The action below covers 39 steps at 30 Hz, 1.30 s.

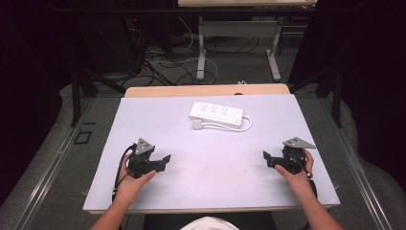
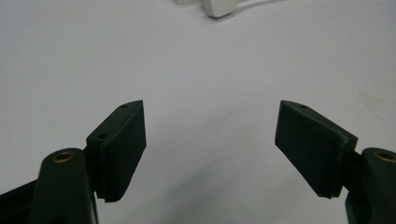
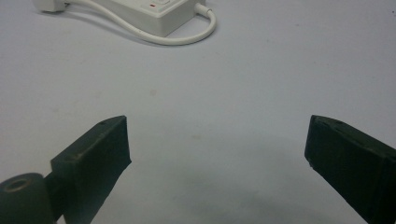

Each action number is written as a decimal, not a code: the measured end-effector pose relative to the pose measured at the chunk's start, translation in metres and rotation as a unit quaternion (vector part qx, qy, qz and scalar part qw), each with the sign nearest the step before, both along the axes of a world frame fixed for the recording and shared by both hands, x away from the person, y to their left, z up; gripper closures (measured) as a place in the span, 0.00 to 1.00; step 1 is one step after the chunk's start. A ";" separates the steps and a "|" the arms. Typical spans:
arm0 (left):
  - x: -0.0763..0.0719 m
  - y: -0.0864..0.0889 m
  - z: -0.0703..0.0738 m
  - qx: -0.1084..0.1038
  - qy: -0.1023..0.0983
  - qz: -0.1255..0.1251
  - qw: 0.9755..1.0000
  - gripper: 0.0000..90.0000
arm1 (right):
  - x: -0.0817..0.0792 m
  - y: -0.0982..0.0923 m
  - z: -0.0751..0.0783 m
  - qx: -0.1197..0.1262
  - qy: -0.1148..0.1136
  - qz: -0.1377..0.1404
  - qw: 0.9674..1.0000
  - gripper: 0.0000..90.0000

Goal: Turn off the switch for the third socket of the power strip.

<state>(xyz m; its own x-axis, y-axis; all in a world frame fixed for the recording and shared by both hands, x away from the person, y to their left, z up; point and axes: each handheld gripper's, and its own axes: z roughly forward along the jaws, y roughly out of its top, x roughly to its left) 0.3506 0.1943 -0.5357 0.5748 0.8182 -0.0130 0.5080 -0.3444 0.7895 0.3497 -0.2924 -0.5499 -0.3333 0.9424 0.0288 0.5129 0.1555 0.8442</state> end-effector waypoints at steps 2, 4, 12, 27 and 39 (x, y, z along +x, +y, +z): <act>0.001 -0.006 0.000 0.001 -0.005 -0.003 1.000 0.32 | 0.000 -0.001 0.000 0.001 -0.001 -0.002 1.000 0.07; 0.002 -0.010 0.002 0.008 -0.005 -0.017 1.000 0.33 | 0.000 -0.001 0.000 0.004 0.000 -0.004 1.000 0.07; 0.013 -0.033 0.019 0.015 -0.011 -0.044 0.999 0.33 | 0.000 0.001 0.000 -0.001 -0.003 -0.010 1.000 0.07; 0.040 -0.071 0.045 -0.005 0.016 -0.067 0.998 0.37 | -0.001 0.001 -0.001 0.000 0.000 -0.005 1.000 0.07; 0.073 -0.089 0.058 -0.032 0.046 -0.064 0.996 0.39 | 0.001 -0.001 -0.002 0.007 0.002 -0.012 1.000 0.07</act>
